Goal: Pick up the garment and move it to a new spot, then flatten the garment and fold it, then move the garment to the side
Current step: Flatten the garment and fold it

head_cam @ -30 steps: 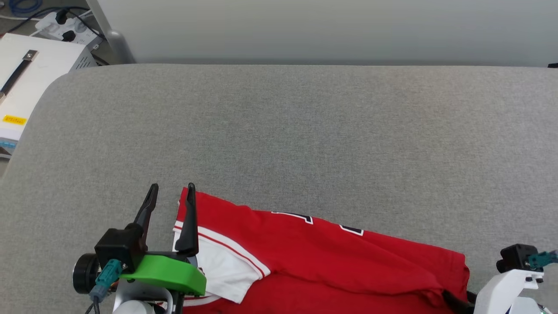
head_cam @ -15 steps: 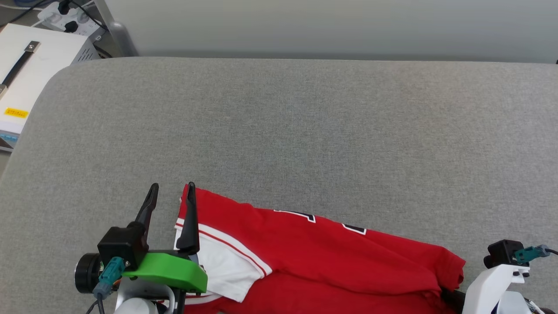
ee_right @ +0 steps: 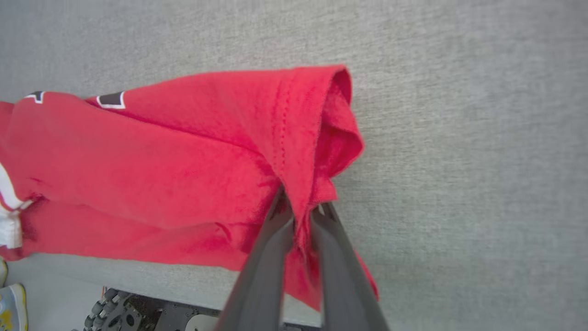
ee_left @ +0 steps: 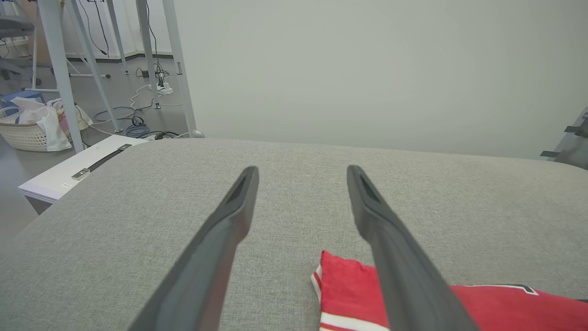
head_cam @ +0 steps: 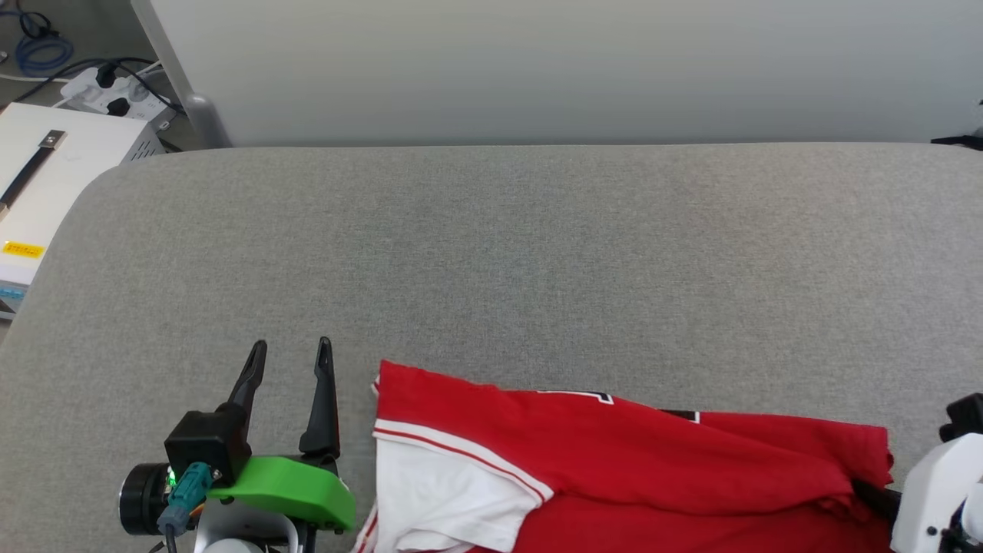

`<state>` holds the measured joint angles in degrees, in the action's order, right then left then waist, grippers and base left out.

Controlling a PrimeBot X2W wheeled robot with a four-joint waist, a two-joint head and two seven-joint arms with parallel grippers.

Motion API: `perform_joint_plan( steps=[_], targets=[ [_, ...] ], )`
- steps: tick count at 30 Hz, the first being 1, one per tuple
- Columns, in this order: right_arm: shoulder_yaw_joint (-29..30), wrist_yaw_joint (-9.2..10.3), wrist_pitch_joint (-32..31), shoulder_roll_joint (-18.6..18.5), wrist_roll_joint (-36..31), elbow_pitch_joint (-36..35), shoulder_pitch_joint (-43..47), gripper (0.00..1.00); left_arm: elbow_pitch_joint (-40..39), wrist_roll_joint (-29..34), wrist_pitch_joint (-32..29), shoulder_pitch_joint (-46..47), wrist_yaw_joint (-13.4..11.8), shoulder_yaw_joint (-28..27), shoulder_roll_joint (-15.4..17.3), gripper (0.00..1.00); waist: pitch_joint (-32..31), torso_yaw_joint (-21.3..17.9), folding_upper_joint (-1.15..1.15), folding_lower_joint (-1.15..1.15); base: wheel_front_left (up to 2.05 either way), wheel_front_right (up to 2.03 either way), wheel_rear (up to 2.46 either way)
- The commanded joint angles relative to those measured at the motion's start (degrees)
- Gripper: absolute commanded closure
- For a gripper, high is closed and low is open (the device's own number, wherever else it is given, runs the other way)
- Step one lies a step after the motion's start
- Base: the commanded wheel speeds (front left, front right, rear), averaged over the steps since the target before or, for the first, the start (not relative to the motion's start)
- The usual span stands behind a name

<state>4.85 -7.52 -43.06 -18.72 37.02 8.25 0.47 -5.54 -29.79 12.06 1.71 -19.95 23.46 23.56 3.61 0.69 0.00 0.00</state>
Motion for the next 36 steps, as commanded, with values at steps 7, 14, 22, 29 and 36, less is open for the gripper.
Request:
perform_joint_plan(
  steps=[7,14,22,29,36],
  targets=[
    [9.38,0.03,-3.25,-1.48,0.04,1.97,-0.74,1.00,-0.27,0.65,-0.18,-0.61,-0.69,0.50,0.33,0.00,-1.07,-0.25,0.00,0.00,0.00,0.00,0.00],
    [14.69,0.03,-14.45,7.84,14.24,0.31,-2.26,1.00,-0.76,1.18,-0.70,-0.87,-1.21,0.84,0.96,0.00,-1.44,-0.33,0.00,0.00,0.00,0.00,0.00],
    [13.27,0.03,-23.19,14.95,29.44,-4.64,-2.90,1.00,-1.29,1.28,-1.35,-0.09,-1.21,1.19,1.24,0.00,-0.85,0.60,0.00,0.00,0.00,0.00,0.00],
    [4.06,0.03,-22.13,15.80,38.07,-5.18,-3.09,1.00,-1.53,1.39,-1.67,1.32,-0.81,1.76,1.08,0.00,0.78,2.50,0.00,0.00,0.00,0.00,0.00],
    [-11.27,0.03,-14.44,15.82,42.33,-2.95,-7.26,1.00,-1.34,1.81,-1.38,3.96,-0.21,2.59,0.14,0.00,4.76,4.81,0.00,0.00,0.00,0.00,0.00]
  ],
)
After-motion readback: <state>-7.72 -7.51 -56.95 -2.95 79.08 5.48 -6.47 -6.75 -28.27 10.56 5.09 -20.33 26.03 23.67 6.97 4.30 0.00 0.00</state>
